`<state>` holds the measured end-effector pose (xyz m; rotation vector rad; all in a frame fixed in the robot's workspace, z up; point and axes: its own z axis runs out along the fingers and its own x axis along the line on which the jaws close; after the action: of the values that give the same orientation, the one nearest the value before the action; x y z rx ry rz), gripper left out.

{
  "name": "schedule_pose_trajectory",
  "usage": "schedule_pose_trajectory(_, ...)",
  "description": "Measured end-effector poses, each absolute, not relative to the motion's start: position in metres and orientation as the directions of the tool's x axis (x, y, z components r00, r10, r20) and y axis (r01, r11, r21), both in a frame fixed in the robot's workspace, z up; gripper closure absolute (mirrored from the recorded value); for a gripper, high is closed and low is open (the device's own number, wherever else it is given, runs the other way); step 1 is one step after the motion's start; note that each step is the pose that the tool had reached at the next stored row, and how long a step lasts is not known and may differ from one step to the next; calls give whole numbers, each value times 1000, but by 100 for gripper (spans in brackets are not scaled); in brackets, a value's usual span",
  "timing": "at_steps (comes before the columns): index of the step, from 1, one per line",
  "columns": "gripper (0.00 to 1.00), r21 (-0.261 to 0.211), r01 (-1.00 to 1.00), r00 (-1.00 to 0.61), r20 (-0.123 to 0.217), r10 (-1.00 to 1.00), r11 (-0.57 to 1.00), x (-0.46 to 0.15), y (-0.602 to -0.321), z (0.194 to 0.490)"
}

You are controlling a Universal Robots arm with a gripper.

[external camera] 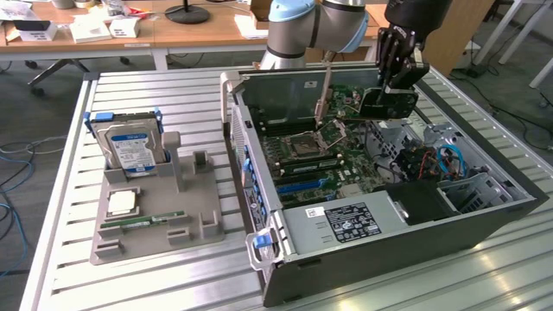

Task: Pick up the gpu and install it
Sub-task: 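Insert the gpu into the slot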

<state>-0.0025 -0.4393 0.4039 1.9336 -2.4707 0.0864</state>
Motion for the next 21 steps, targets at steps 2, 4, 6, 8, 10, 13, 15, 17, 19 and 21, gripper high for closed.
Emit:
schedule_pose_trajectory(2,74,-41,-975,-220,36,-975,219,-2,-439,404)
schedule_pose_trajectory(4,74,-41,-981,-193,36,-981,191,-2,-439,404)
schedule_pose_trajectory(6,74,-41,-987,-158,37,-987,157,-2,-439,403)
schedule_pose_trajectory(8,74,-40,-991,-129,37,-991,127,-2,-439,403)
schedule_pose_trajectory(10,74,-40,-994,-105,36,-994,104,-2,-439,402)
schedule_pose_trajectory(13,74,-39,-995,-94,36,-995,92,-3,-439,402)
schedule_pose_trajectory(15,74,-39,-995,-93,36,-995,92,-2,-439,401)
schedule_pose_trajectory(17,74,-39,-995,-93,36,-995,91,-3,-439,401)
schedule_pose_trajectory(19,74,-39,-995,-93,36,-995,91,-3,-439,401)
schedule_pose_trajectory(21,74,-39,-995,-93,36,-995,91,-3,-439,401)
